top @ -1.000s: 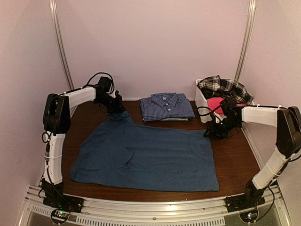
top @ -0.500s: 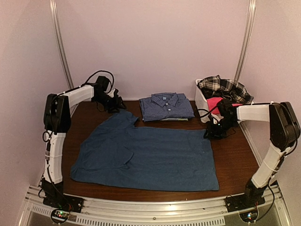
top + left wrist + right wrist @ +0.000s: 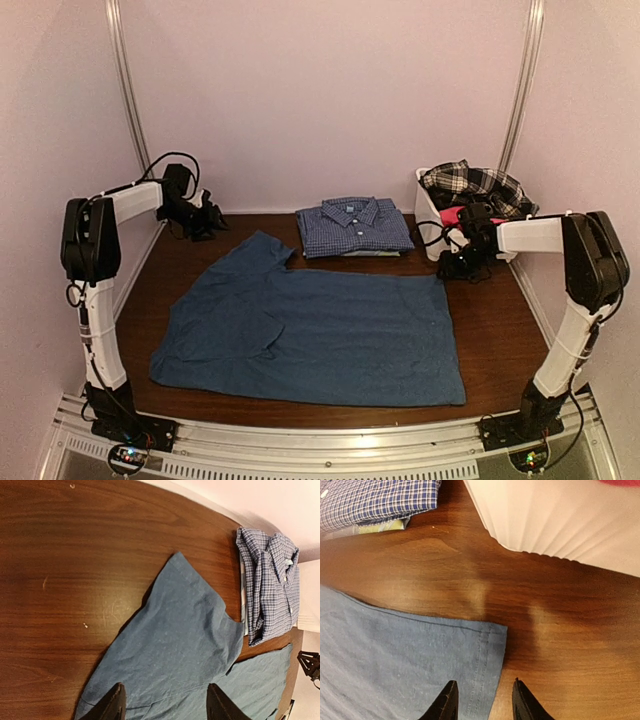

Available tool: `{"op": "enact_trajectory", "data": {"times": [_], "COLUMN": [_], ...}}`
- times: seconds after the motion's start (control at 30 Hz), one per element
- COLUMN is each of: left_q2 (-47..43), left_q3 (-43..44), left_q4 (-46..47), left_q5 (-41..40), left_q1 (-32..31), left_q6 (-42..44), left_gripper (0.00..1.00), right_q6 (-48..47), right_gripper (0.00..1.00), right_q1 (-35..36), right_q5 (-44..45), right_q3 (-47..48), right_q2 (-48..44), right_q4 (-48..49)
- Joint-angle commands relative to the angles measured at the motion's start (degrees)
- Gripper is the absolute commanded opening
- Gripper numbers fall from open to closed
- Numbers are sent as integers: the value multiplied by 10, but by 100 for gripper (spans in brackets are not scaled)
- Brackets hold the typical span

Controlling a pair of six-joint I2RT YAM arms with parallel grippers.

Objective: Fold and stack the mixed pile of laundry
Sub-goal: Pick up the 1/3-folded T-shirt from the center of the board.

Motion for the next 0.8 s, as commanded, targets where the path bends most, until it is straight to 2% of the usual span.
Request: {"op": "enact_trajectory", "data": {"times": [0.0, 0.5, 0.6, 0.77], "left_q2": [-15, -13, -8, 19], "left_q3": [-22, -43, -46, -3], "left_q4": [34, 32, 38, 2], "left_q5": [-5, -56, -64, -75], "left_q1": [8, 25, 26, 26], "left_q6": [11, 44, 58, 120], "left_gripper": [57, 60, 60, 58], "right_q6": [-35, -64, -66, -66], "right_gripper": [39, 38, 30, 6], "right_q1": [-3, -3, -3, -3], "right_q5": [16, 49, 46, 24], "right_q3": [20, 61, 71, 72], "right_q2": [34, 118, 128, 119], "right_q4": [42, 44, 34, 32]}}
